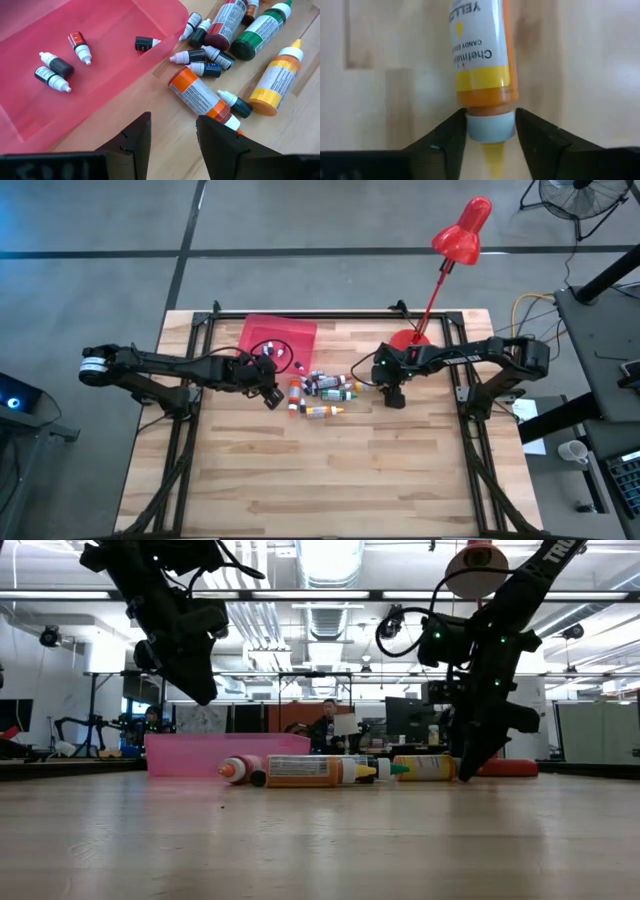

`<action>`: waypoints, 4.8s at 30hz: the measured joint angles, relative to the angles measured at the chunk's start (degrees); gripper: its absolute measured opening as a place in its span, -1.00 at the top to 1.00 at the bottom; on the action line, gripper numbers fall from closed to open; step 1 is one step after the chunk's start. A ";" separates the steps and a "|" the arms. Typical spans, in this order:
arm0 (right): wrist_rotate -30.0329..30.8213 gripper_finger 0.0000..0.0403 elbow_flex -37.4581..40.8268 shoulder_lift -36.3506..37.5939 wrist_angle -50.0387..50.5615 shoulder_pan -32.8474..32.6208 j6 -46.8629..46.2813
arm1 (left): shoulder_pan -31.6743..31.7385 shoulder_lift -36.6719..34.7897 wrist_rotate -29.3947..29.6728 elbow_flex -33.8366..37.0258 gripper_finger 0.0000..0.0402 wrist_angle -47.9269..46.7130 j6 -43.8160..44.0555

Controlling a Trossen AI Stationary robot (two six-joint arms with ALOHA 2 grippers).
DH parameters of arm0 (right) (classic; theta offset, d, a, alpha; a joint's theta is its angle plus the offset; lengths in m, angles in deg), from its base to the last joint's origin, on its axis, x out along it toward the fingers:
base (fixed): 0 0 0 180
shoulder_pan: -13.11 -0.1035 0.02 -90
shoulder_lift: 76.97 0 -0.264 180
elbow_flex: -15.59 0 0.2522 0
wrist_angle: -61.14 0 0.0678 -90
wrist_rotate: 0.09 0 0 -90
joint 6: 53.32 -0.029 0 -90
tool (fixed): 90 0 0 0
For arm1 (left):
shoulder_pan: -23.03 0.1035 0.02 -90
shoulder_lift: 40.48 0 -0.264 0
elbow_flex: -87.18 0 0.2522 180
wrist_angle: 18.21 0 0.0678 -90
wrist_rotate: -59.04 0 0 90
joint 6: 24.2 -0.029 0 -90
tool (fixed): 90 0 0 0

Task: Pick & Place food coloring
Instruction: Put the big yellow food coloring bottle into the red bin

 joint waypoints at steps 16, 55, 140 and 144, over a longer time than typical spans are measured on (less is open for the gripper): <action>-1.66 0.42 -17.88 0.36 41.77 0.63 -17.13 | 0.00 0.00 0.04 0.00 0.35 0.17 0.07; -45.94 0.38 -2.19 -1.89 58.06 -7.76 -63.99 | 0.00 0.00 5.83 3.74 0.35 10.51 -14.16; -0.05 -0.23 -12.60 19.25 47.87 -40.64 -32.28 | 0.09 0.00 6.45 3.34 0.35 10.49 -14.75; -0.97 -0.22 -12.60 16.50 46.79 -41.41 -37.79 | 0.09 0.00 6.45 3.34 0.35 10.47 -14.74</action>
